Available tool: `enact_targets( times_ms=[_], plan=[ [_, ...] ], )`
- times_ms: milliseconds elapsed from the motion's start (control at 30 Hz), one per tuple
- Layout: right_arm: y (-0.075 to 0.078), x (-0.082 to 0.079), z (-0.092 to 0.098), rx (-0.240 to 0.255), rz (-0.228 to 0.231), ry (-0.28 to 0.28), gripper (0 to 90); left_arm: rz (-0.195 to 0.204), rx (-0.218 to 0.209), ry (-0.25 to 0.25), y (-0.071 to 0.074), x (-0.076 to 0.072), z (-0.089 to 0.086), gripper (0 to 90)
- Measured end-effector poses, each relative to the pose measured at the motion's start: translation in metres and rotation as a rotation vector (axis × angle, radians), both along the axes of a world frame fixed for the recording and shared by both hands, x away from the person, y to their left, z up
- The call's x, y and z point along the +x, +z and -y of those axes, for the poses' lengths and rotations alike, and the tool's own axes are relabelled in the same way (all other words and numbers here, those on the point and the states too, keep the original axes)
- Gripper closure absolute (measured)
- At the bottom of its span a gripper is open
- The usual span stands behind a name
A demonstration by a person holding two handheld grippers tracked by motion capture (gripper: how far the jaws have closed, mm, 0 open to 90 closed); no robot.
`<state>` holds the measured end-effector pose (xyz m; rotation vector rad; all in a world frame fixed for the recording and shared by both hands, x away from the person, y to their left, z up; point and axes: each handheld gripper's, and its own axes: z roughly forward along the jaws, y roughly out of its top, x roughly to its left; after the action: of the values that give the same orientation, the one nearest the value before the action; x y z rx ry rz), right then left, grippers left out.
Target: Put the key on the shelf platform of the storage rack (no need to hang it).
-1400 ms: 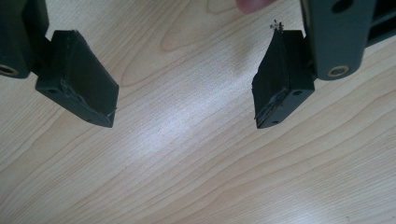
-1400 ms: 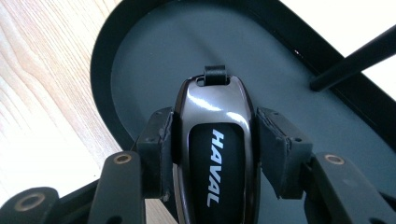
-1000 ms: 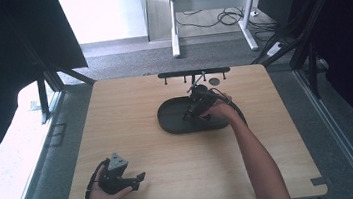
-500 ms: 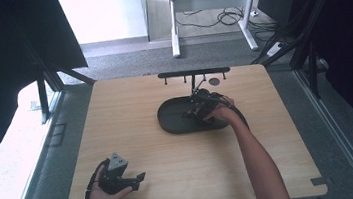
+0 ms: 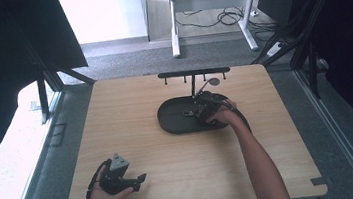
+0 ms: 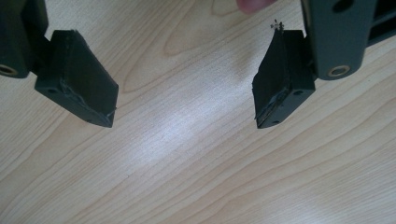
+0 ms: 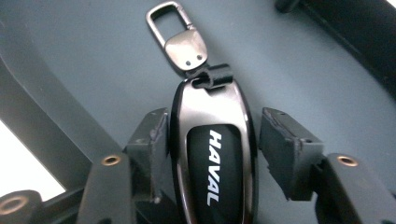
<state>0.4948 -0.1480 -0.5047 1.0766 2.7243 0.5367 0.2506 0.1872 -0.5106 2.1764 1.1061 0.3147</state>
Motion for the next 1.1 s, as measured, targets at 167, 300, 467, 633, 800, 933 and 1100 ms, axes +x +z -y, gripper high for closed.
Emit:
enact_targets(
  times_ms=[167, 300, 467, 633, 800, 933, 1100],
  plan=[
    [0.008, -0.005, -0.002, 0.013, 0.050, -0.009, 37.3, 0.000, 0.001, -0.001, 0.000, 0.000, 0.000, 22.9],
    [0.020, -0.017, -0.007, 0.037, 0.102, 0.013, 33.9, 0.002, -0.002, 0.001, 0.000, 0.000, 0.000, 22.9],
    [0.031, -0.029, -0.002, 0.090, 0.114, 0.007, 34.4, 0.004, 0.000, 0.000, 0.001, 0.000, 0.000, 22.9],
    [0.038, -0.047, 0.006, 0.144, 0.127, 0.022, 35.3, 0.003, -0.001, 0.003, 0.001, 0.000, 0.000, 22.9],
    [0.044, -0.066, 0.015, 0.182, 0.139, 0.031, 37.7, 0.003, 0.000, 0.000, 0.001, 0.000, 0.001, 23.0],
    [0.047, -0.077, 0.022, 0.224, 0.141, 0.022, 39.8, 0.003, -0.002, -0.004, 0.001, -0.001, 0.003, 23.0],
    [0.048, -0.108, 0.038, 0.269, 0.163, 0.026, 39.5, 0.005, -0.002, -0.013, 0.002, -0.002, 0.007, 22.9]
  ],
)
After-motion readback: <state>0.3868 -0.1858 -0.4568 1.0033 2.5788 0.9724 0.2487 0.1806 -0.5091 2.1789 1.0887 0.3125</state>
